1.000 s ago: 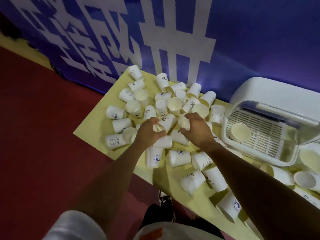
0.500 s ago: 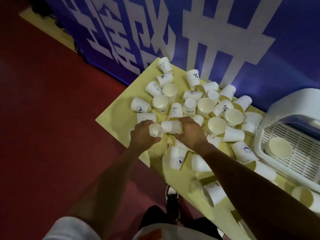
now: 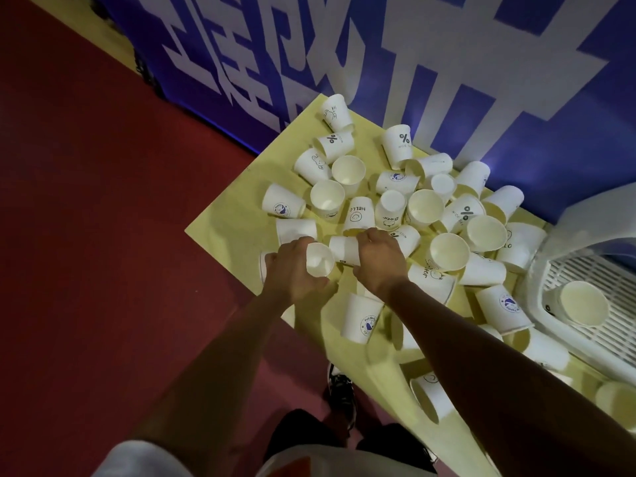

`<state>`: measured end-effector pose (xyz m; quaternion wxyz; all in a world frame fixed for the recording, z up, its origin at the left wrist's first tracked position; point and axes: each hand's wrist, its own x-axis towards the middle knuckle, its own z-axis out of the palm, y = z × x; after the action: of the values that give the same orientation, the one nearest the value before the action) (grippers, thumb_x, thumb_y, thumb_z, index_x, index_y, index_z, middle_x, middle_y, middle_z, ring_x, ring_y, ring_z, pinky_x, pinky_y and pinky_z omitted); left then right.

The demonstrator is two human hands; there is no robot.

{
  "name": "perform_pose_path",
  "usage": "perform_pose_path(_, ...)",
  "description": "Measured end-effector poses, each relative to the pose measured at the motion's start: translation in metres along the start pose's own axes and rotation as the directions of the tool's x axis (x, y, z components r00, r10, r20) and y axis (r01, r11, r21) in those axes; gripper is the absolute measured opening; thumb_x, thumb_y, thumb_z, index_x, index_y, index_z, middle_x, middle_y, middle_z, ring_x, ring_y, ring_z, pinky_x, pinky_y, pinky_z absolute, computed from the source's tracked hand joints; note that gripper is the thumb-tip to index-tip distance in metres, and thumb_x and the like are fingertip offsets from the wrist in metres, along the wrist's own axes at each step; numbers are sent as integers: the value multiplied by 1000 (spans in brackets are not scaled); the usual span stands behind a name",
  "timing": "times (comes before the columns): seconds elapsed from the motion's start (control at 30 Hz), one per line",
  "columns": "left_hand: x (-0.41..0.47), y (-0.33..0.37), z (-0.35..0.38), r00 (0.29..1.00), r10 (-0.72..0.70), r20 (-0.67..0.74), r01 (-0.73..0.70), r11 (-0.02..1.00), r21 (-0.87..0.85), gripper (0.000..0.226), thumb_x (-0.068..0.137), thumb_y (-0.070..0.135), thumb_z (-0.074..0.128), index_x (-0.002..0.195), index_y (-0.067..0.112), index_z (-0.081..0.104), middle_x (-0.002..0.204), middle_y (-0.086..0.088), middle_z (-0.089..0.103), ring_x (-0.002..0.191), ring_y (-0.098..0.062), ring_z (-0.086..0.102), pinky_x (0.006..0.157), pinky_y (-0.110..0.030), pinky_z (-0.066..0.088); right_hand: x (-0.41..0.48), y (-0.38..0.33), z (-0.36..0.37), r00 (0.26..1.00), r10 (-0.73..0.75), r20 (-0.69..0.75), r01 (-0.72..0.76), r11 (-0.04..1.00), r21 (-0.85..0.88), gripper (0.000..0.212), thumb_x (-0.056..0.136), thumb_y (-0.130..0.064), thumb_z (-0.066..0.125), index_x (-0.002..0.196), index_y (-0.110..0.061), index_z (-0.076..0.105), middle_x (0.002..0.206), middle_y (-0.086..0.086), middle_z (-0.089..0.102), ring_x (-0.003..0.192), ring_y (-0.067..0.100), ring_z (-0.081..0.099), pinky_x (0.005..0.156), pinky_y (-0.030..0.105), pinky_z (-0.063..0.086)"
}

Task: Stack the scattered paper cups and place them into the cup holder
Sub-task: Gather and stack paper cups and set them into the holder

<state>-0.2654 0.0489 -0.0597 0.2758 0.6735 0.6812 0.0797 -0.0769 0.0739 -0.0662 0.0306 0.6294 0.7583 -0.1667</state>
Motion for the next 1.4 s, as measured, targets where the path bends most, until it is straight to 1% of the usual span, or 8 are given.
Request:
perform_pose_path(0.23, 3, 1, -3, 1000, 15, -6, -16, 999, -36, 65, 67, 42, 79, 124, 27, 51, 115, 10, 58, 115, -17, 54, 92, -38, 32, 3, 1, 3, 998, 49, -27, -50, 996, -69, 62, 80, -24, 69, 136, -10, 48, 129, 12, 52, 119, 32, 48, 102, 39, 37)
perform_pose_path(0.37, 3, 1, -4, 1000, 19, -3, -19, 999, -40, 65, 66, 47, 79, 122, 29, 50, 111, 11, 59, 110, -16, 55, 91, -40, 36, 4, 1, 4, 998, 57, -29, -59, 996, -72, 57, 82, -25, 68, 133, -10, 48, 129, 11, 52, 119, 31, 48, 102, 38, 37)
perform_pose_path(0.53, 2, 2, -9, 1000, 15, -23, -15, 1000, -15, 72, 68, 48, 82, 129, 27, 48, 117, 10, 58, 114, -16, 54, 93, -36, 31, 3, 3, 0, 998, 16, -53, -17, 999, -27, 58, 81, -31, 70, 130, -8, 50, 127, 11, 52, 117, 30, 49, 101, 38, 38)
perform_pose_path(0.73, -1, 11, -18, 998, 3, -67, -4, 1000, -11, 82, 71, 42, 85, 138, 18, 45, 127, 2, 57, 123, -22, 50, 100, -42, 32, -4, 6, -18, 992, 3, -130, 13, 993, 121, 64, 81, -39, 71, 132, -8, 49, 124, 14, 50, 115, 33, 50, 98, 40, 41)
perform_pose_path(0.93, -1, 39, -21, 996, 22, -85, -27, 998, -62, 83, 71, 40, 85, 140, 17, 45, 136, 1, 54, 129, -24, 45, 105, -43, 29, -20, 24, -43, 972, 111, -207, -54, 963, 265, 64, 78, -41, 74, 127, -9, 50, 121, 14, 46, 102, 37, 57, 82, 42, 50)
perform_pose_path(1.03, 2, 59, -18, 996, 52, -72, -57, 997, -60, 80, 70, 42, 84, 137, 18, 47, 131, 0, 58, 125, -26, 50, 100, -44, 36, -35, 44, -56, 956, 185, -227, -102, 937, 334, 66, 78, -41, 75, 129, -10, 47, 124, 12, 41, 100, 37, 57, 77, 42, 52)
perform_pose_path(1.3, 4, 142, 14, 979, 197, -50, -199, 979, -37, 80, 67, 41, 86, 135, 19, 51, 124, -7, 60, 121, -32, 52, 96, -45, 41, -97, 118, -78, 899, 324, -293, -192, 896, 401, 67, 79, -45, 73, 133, -14, 47, 131, 10, 43, 114, 34, 50, 87, 44, 51)
perform_pose_path(1.4, 3, 179, 27, 970, 242, 13, -241, 970, -41, 84, 69, 44, 84, 140, 21, 46, 133, -5, 56, 127, -30, 47, 101, -44, 36, -124, 145, -84, 869, 388, -307, -245, 877, 413, 69, 80, -44, 73, 136, -13, 45, 130, 11, 44, 116, 33, 49, 92, 43, 49)
